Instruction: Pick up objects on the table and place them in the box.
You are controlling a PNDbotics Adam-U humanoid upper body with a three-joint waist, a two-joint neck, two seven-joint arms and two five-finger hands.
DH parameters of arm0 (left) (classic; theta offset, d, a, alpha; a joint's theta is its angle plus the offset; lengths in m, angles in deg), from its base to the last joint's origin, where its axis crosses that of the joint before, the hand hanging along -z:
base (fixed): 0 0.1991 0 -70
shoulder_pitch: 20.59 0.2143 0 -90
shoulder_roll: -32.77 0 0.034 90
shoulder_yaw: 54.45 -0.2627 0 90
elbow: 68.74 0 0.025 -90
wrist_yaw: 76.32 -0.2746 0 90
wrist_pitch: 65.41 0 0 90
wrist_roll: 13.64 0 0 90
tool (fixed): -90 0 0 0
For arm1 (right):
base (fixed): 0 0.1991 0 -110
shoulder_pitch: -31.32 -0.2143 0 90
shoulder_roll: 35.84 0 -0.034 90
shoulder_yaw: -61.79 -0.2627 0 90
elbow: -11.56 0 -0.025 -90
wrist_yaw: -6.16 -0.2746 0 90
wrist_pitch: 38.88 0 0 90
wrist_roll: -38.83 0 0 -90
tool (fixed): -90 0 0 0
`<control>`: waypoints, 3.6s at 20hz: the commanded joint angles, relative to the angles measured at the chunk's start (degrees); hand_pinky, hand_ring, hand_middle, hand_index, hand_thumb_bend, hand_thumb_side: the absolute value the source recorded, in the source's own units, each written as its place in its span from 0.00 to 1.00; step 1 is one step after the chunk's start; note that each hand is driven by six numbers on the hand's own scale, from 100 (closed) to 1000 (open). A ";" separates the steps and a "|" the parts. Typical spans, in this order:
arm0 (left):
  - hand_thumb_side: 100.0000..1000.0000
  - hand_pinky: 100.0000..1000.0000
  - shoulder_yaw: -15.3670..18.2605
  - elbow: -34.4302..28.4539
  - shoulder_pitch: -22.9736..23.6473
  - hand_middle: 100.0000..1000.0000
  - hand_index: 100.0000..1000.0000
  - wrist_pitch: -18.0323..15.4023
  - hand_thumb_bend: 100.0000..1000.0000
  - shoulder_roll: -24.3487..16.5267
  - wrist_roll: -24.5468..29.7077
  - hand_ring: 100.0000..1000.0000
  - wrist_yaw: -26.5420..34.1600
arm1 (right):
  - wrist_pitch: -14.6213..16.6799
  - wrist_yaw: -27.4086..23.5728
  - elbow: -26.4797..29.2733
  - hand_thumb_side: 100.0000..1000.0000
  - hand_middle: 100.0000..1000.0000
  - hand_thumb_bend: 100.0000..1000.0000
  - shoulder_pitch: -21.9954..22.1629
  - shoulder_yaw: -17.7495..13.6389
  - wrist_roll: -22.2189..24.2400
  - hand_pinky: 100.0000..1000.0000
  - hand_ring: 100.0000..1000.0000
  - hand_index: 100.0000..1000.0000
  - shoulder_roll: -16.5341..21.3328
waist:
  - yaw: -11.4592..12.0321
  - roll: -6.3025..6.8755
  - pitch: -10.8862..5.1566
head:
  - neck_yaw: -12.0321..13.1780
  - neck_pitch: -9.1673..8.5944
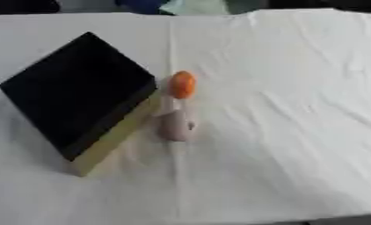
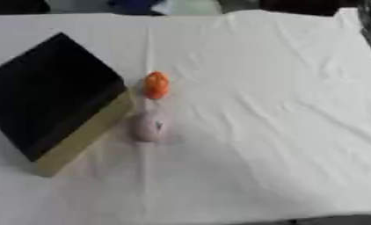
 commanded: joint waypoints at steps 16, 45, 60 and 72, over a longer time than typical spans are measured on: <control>0.90 0.69 -0.04 -0.91 -0.54 0.81 0.81 -0.01 0.01 -0.80 0.49 0.75 0.11 | -0.40 -0.87 -4.13 0.95 0.74 0.00 -5.89 11.15 11.03 0.87 0.78 0.88 -1.96 | 0.66 -0.19 -1.30 | -0.79 -0.10; 0.90 0.69 -0.25 -0.91 -0.35 0.80 0.81 0.21 0.01 -0.49 1.04 0.75 0.40 | -3.82 2.59 -11.31 0.53 0.73 0.00 -6.61 23.05 22.59 0.88 0.79 0.92 -10.63 | 0.71 -0.24 -1.36 | -0.90 0.15; 0.90 0.69 -0.52 -0.91 -0.43 0.80 0.81 0.31 0.01 -0.19 1.34 0.75 0.53 | -1.01 6.11 -14.95 0.60 0.74 0.00 -3.07 25.44 23.45 0.87 0.82 0.92 -12.85 | 0.88 -0.20 -1.06 | -1.21 0.08; 0.90 0.69 -0.72 -0.91 -0.53 0.80 0.81 0.46 0.00 0.17 1.72 0.75 0.14 | 3.46 20.10 -19.95 0.64 0.62 0.01 -1.39 25.68 15.35 0.84 0.77 0.90 -15.92 | 1.26 0.03 -0.70 | -1.52 0.06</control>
